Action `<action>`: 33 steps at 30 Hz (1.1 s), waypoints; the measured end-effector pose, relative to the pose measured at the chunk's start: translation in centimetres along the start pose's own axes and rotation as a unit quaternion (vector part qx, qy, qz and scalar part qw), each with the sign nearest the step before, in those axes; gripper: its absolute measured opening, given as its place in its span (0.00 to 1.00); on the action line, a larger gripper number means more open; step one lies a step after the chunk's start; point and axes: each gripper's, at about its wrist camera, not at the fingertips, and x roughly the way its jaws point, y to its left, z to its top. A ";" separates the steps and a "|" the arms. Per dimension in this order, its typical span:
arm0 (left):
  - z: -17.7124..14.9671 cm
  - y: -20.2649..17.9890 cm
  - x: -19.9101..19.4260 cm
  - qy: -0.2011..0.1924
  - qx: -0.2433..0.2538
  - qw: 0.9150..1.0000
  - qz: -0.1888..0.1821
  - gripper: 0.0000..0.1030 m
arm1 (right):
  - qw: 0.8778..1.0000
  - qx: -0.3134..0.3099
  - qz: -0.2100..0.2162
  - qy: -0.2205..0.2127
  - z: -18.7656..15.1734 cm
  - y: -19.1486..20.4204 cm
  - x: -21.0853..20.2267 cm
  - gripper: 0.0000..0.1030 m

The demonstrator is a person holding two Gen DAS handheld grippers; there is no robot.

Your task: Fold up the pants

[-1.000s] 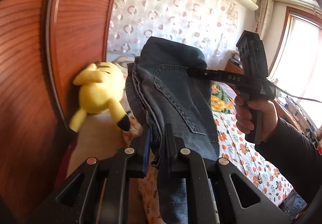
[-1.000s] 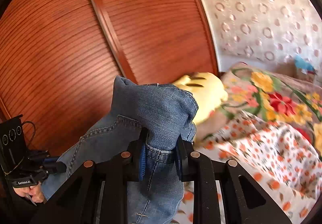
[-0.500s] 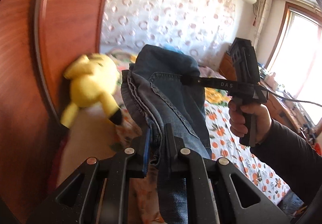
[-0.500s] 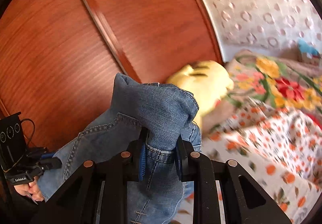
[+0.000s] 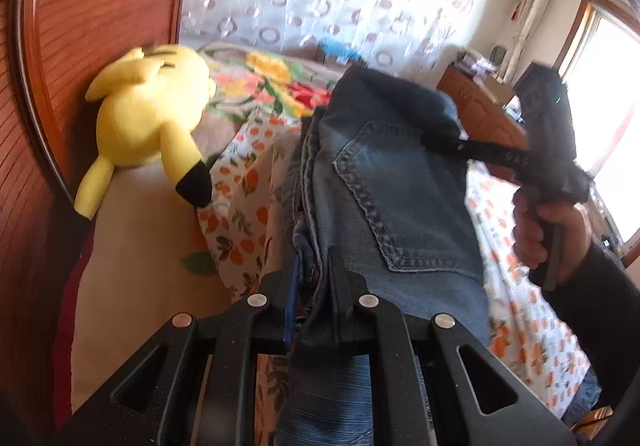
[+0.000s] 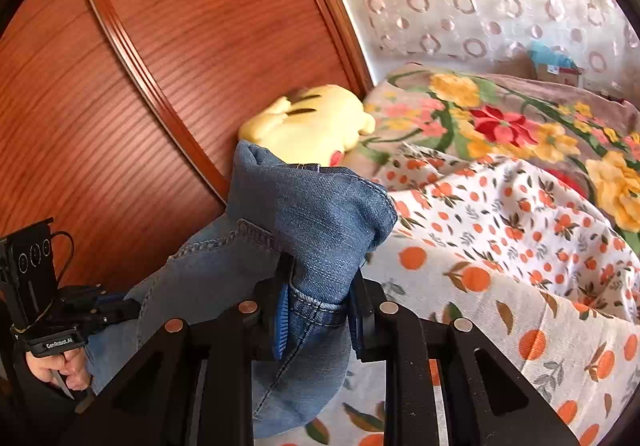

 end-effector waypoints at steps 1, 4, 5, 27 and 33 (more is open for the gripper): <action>-0.3 0.1 0.6 0.008 0.000 1.000 0.005 0.13 | 1.000 -0.001 -0.004 0.002 0.2 0.5 0.5 0.28; -0.7 0.1 1.0 0.013 0.000 1.000 0.011 0.14 | 1.000 -0.006 -0.016 0.008 0.6 1.3 1.4 0.34; -0.8 0.0 1.0 0.013 -0.001 1.000 0.011 0.14 | 1.000 -0.004 -0.016 0.009 0.6 1.3 1.6 0.35; -0.4 -4.9 -4.0 -0.045 0.043 0.998 -0.025 0.22 | 0.994 -0.082 -0.017 -0.068 1.6 5.0 -6.3 0.40; -2.1 -5.4 -0.9 -0.001 0.051 0.999 0.004 0.22 | 0.995 -0.070 -0.072 -0.012 1.9 3.7 -1.2 0.35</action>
